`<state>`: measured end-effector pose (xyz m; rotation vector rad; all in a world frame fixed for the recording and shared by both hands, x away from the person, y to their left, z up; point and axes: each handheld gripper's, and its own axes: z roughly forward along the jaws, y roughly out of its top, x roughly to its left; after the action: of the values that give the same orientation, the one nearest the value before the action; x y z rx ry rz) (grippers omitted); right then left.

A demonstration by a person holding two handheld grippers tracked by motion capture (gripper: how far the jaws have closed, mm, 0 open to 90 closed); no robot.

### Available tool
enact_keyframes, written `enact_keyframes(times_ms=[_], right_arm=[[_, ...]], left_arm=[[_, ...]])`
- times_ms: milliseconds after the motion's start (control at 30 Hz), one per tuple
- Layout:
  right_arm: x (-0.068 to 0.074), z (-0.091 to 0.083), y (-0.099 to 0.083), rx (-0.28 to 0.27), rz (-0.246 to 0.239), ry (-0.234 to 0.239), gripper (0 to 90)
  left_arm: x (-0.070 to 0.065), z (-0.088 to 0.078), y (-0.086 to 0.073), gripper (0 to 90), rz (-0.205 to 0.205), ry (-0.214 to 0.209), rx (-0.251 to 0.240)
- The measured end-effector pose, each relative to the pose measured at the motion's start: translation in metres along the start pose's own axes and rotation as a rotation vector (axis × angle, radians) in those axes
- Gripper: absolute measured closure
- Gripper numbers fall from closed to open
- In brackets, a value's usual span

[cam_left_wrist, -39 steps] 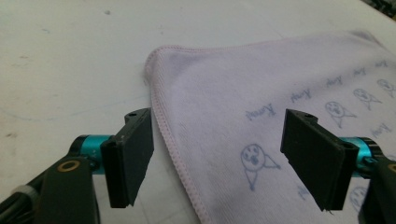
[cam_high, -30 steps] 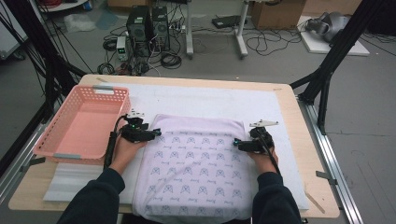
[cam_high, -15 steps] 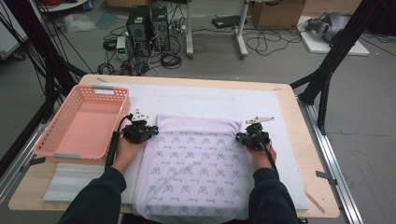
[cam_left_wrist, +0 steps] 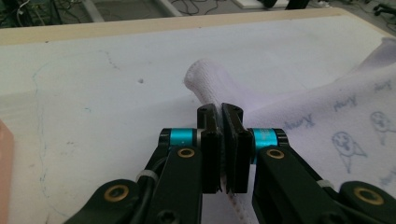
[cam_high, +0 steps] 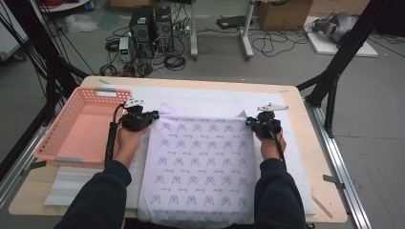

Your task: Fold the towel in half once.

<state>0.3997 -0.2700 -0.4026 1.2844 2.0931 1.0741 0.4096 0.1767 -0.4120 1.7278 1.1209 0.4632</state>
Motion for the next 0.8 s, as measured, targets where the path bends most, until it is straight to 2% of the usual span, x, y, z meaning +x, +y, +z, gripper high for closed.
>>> enact_keyframes(times_ms=[33, 100, 267, 300, 333, 367, 467, 533, 667, 800], right_arm=[[0.000, -0.002, -0.002, -0.006, 0.009, 0.015, 85.8], [0.000, -0.007, -0.006, -0.006, 0.021, 0.040, 85.8], [0.005, -0.025, -0.015, -0.042, 0.012, 0.080, 85.7], [0.006, -0.028, -0.017, -0.048, 0.014, 0.088, 85.6], [0.007, -0.033, -0.022, -0.061, 0.026, 0.107, 85.7], [0.008, -0.036, -0.024, -0.069, 0.038, 0.120, 85.6], [0.011, -0.049, -0.036, -0.095, 0.060, 0.149, 85.6], [0.013, -0.054, -0.042, -0.104, 0.056, 0.161, 85.5], [0.021, -0.066, -0.054, -0.114, 0.051, 0.178, 85.4], [0.028, -0.074, -0.065, -0.125, 0.042, 0.199, 85.3]], left_arm=[[0.000, -0.002, -0.001, 85.9, -0.002, -0.018, -0.003], [-0.004, -0.008, -0.002, 85.9, 0.028, -0.035, 0.005], [-0.010, -0.026, -0.009, 85.9, 0.045, -0.078, -0.020], [-0.012, -0.030, -0.010, 85.9, 0.069, -0.086, -0.004], [-0.014, -0.033, -0.011, 85.8, 0.085, -0.085, -0.012], [-0.016, -0.037, -0.014, 85.9, 0.084, -0.092, -0.035], [-0.024, -0.049, -0.021, 85.9, 0.093, -0.119, -0.054], [-0.027, -0.057, -0.026, 85.8, 0.104, -0.136, -0.064], [-0.033, -0.072, -0.036, 85.8, 0.109, -0.144, -0.093], [-0.036, -0.083, -0.049, 85.8, 0.107, -0.151, -0.091]])
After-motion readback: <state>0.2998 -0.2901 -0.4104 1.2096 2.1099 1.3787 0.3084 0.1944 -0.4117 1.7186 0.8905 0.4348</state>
